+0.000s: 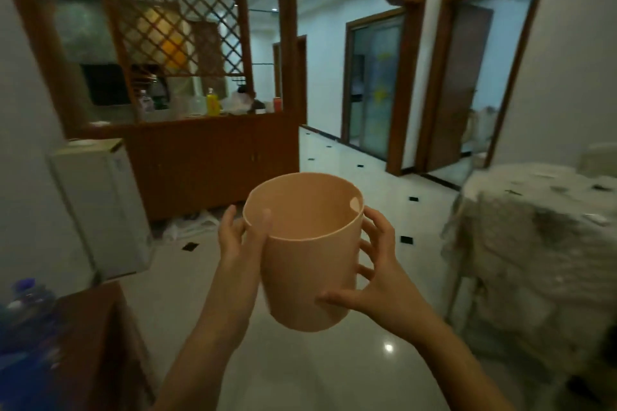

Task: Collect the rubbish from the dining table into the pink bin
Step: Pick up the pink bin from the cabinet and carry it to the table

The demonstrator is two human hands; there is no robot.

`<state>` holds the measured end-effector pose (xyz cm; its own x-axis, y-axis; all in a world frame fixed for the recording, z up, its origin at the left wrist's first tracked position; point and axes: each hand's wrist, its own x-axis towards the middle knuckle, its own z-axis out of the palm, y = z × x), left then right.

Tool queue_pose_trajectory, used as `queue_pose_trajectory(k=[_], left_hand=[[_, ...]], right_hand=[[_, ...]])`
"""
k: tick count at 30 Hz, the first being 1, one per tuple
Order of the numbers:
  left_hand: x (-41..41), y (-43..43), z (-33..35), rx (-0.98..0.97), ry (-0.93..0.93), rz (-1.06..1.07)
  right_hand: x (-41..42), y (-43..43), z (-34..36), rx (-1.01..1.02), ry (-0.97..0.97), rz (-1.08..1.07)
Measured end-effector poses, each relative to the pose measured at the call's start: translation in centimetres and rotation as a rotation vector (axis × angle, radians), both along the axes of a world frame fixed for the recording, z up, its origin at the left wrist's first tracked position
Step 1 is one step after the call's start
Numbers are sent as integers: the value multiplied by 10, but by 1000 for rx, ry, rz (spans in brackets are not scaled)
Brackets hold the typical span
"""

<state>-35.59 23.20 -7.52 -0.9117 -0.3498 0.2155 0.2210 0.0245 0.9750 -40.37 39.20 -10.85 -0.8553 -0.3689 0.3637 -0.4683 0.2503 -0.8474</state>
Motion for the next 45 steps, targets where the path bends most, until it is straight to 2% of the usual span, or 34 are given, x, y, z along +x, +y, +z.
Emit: queue_pose_trajectory(k=[5,9,13,23,27,31,35,40,45], left_hand=[[-101,53,-18,146,-132,-132],[-173,90,-29,19,-168,-127],[-237,108,-42,-10,-225,-174],[-408,92,-94,-101,-399,-170],[-498,88,-99,-64,-386,-167],[-591,83,-92,58,-300,-225],[-672,87,-91,-79,-192,-326],[-754,127,-94,-106,-255,-413],[-836,178,-106,-20,-280,-472]], right_hand=[[-67,60,-17,58,7,-144],[-123,94,-30,68,-29,-189],[-177,112,-42,66,-98,-214],[-342,101,-89,112,-215,-208],[-433,91,-106,114,-225,-224],[-522,85,-108,118,-197,-310],[-589,94,-102,72,-199,-362],[-657,125,-110,-16,-209,-503],[-728,170,-121,19,-212,-593]])
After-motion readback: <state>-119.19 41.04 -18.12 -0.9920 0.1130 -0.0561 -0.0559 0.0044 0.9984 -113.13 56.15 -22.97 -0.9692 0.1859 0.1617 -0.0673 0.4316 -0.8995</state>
